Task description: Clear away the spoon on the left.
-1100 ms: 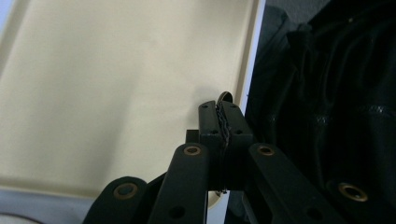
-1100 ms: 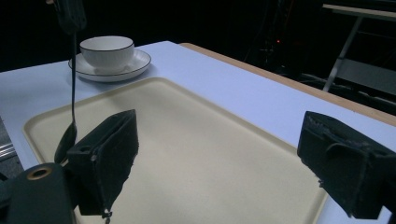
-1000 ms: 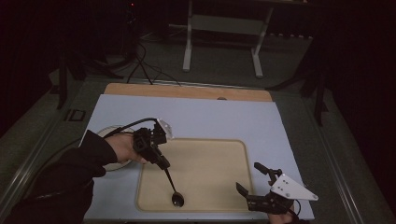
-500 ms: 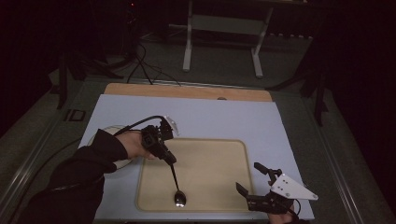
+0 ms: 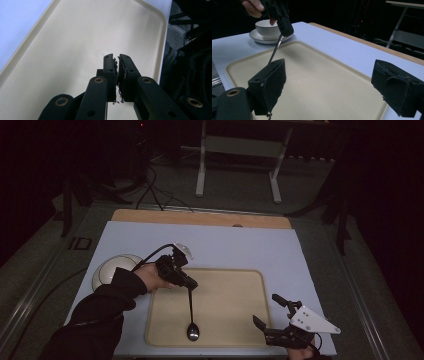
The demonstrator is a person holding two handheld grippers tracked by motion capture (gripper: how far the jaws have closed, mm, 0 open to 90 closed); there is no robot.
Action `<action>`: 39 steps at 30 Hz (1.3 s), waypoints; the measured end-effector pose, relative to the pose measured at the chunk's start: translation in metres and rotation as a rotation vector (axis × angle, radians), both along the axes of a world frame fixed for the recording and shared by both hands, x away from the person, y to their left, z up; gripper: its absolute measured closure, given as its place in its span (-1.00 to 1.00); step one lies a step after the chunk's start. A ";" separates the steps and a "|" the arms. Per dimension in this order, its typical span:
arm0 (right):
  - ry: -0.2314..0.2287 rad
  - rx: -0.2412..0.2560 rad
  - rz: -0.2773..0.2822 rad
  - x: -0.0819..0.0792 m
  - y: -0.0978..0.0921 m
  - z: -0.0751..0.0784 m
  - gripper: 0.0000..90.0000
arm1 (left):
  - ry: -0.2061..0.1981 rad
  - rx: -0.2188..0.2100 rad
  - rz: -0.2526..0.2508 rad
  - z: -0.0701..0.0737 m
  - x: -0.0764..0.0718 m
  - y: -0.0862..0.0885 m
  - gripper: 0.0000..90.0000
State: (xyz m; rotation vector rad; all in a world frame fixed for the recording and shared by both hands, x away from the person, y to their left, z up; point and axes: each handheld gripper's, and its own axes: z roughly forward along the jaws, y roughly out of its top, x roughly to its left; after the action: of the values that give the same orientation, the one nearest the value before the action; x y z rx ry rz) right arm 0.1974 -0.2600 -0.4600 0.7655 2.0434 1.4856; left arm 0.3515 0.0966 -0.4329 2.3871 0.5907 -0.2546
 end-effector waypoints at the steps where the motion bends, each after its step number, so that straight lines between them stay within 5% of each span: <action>1: 0.000 0.001 0.000 0.000 0.000 0.000 -0.72 | -0.008 -0.014 -0.001 -0.003 0.001 0.000 0.88; 20: 0.008 0.003 0.005 0.001 -0.001 -0.001 -0.72 | -0.003 -0.107 0.129 -0.048 0.018 -0.004 0.82; 32: 0.015 0.007 0.005 0.002 -0.001 -0.001 -0.72 | 0.013 -0.112 0.244 -0.073 0.028 -0.001 0.78; 39: 0.017 0.007 0.006 0.002 -0.001 -0.002 -0.72 | 0.029 -0.079 0.284 -0.087 0.031 -0.005 0.75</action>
State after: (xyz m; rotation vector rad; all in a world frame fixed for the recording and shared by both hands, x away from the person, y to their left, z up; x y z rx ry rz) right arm 0.1999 -0.2613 -0.4616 0.7783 2.0554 1.4947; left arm 0.3827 0.0921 -0.5195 2.1940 0.9059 -0.1842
